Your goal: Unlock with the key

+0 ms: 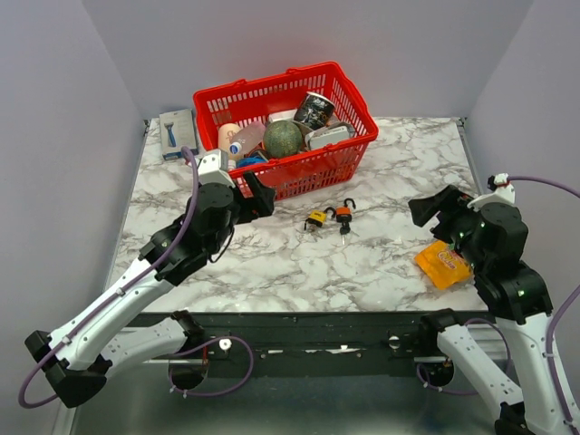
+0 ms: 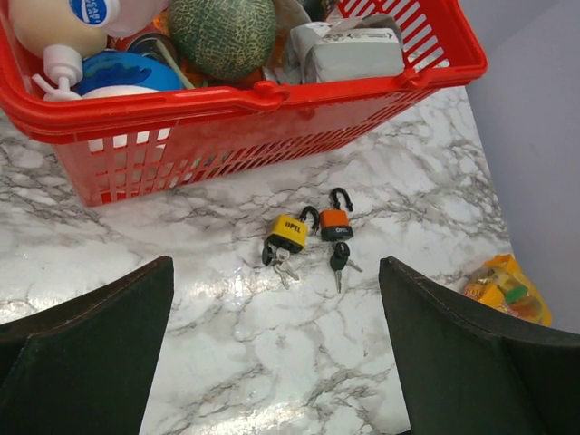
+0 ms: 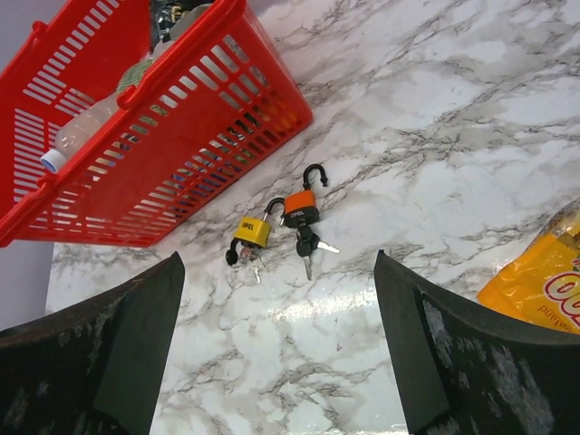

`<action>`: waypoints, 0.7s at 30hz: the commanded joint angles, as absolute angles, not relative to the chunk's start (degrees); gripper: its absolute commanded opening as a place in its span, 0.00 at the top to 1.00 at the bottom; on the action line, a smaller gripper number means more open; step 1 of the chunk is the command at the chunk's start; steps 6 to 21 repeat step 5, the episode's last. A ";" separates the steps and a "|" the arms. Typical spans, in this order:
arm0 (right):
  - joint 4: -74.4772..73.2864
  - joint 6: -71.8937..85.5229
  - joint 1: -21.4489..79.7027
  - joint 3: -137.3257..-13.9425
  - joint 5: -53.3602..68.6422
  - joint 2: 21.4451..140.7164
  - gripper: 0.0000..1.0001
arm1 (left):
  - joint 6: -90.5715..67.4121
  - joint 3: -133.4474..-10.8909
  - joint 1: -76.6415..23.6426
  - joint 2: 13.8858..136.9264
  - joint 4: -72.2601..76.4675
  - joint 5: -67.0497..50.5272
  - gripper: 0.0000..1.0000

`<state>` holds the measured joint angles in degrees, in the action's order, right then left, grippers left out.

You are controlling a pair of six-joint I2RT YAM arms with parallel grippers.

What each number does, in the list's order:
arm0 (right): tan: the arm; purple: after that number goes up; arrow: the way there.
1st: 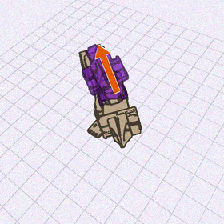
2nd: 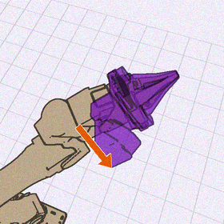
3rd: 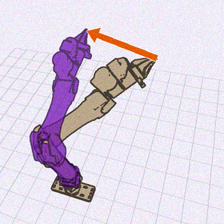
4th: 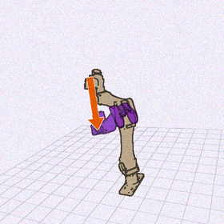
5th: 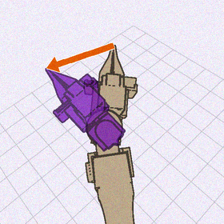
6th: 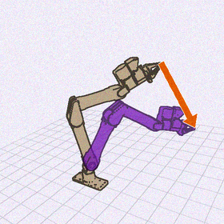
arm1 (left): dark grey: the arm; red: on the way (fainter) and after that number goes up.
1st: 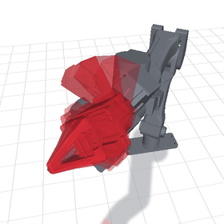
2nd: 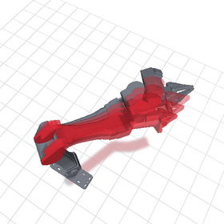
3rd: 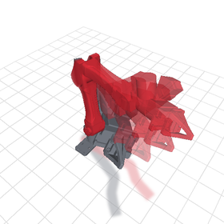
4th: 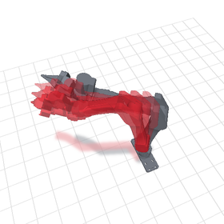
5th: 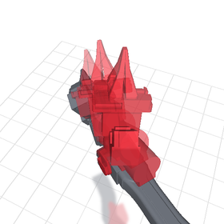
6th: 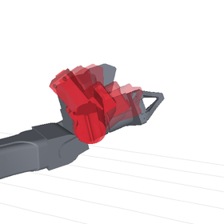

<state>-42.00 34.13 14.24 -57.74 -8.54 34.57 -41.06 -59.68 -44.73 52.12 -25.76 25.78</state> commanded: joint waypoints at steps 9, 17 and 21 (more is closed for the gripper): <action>-39.82 32.61 14.06 -56.25 -10.02 33.66 0.07 | -42.54 -60.47 -44.56 49.66 -28.91 29.53 0.01; -39.82 32.61 14.06 -56.25 -10.02 33.66 0.07 | -42.54 -60.47 -44.56 49.66 -28.91 29.53 0.01; -39.82 32.61 14.06 -56.25 -10.02 33.66 0.07 | -42.54 -60.47 -44.56 49.66 -28.91 29.53 0.01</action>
